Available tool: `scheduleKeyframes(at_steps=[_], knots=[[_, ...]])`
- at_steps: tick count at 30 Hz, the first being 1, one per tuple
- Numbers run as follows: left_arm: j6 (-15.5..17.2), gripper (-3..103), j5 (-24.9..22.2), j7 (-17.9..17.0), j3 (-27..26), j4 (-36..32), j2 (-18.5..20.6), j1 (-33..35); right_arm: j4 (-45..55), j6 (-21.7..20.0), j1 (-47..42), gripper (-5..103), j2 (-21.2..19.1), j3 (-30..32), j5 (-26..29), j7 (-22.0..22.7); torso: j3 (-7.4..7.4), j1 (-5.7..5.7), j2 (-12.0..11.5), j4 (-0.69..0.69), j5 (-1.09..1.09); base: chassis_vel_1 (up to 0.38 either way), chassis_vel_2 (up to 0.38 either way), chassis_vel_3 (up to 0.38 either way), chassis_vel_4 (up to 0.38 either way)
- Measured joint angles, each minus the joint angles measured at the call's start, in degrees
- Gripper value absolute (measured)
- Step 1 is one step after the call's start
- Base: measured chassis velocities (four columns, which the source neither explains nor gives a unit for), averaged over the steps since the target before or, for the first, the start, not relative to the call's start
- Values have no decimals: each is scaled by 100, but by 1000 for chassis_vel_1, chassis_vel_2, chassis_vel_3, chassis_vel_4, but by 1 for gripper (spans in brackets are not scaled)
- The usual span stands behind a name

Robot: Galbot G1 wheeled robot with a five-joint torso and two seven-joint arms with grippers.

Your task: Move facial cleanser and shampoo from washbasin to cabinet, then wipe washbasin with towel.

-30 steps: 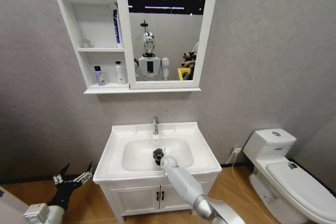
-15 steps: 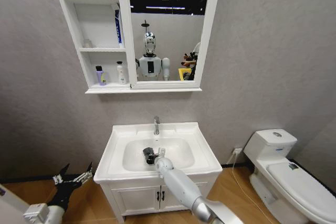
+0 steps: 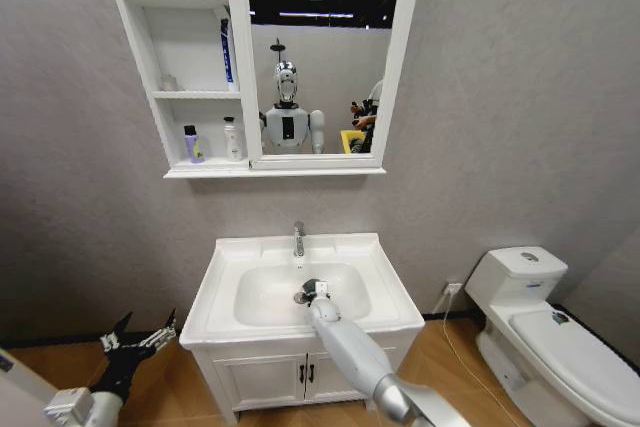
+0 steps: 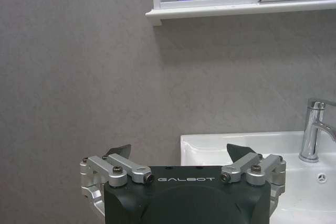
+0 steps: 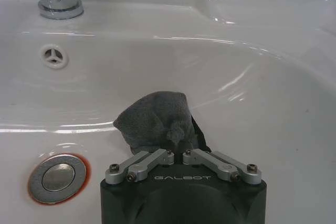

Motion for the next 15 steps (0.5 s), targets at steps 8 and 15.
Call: scheduleKeyframes(at_steps=[8,15], knots=[[0,100,0,0,0,0,0,0,190,-589,92,2,394,-21,2182,-191,0,0,0,11,0,0,0,0,0],[0,100,0,0,0,0,0,0,832,-628,-45,2,452,-111,2767,-543,0,0,0,3,-1,0,0,0,0]])
